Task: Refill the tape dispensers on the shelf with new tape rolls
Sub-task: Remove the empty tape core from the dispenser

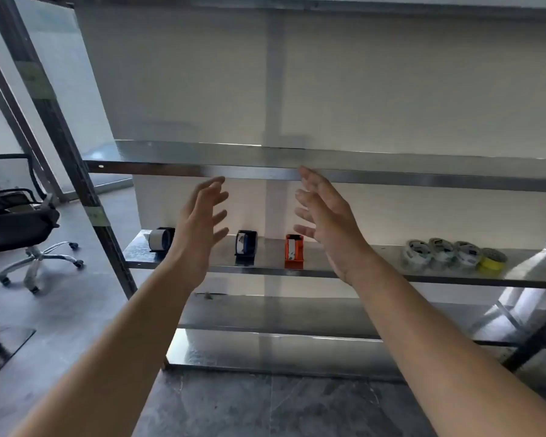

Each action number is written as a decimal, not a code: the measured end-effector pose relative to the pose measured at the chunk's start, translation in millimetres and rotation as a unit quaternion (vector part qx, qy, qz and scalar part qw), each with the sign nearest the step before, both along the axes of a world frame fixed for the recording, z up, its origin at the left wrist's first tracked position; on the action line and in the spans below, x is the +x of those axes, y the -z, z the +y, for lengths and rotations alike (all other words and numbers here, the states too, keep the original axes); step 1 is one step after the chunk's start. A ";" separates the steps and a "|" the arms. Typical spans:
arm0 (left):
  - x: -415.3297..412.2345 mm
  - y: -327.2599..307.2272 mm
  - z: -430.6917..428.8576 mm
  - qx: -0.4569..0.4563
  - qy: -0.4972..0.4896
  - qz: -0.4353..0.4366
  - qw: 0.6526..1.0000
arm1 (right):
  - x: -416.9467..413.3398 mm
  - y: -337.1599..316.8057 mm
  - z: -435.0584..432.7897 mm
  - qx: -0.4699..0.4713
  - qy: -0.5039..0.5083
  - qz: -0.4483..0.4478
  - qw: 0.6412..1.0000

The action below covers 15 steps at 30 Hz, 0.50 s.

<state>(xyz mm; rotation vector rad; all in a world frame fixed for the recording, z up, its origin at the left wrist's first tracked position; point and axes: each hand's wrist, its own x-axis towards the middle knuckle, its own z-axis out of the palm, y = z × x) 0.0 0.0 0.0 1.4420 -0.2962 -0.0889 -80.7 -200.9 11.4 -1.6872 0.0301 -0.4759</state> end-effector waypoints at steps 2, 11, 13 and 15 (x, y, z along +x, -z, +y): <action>7.9 2.0 12.8 -0.008 0.002 0.035 0.999 | 11.1 2.5 15.8 -0.009 0.001 0.012 1.000; 81.1 29.7 89.6 0.019 0.010 0.095 0.995 | 88.0 33.2 100.5 0.017 -0.010 0.055 0.998; 102.8 34.5 106.6 0.021 0.007 0.101 0.995 | 109.7 37.2 120.0 0.011 -0.007 0.063 0.998; 122.8 36.4 121.7 0.026 0.005 0.110 0.994 | 131.5 41.9 137.0 0.011 -0.009 0.072 0.997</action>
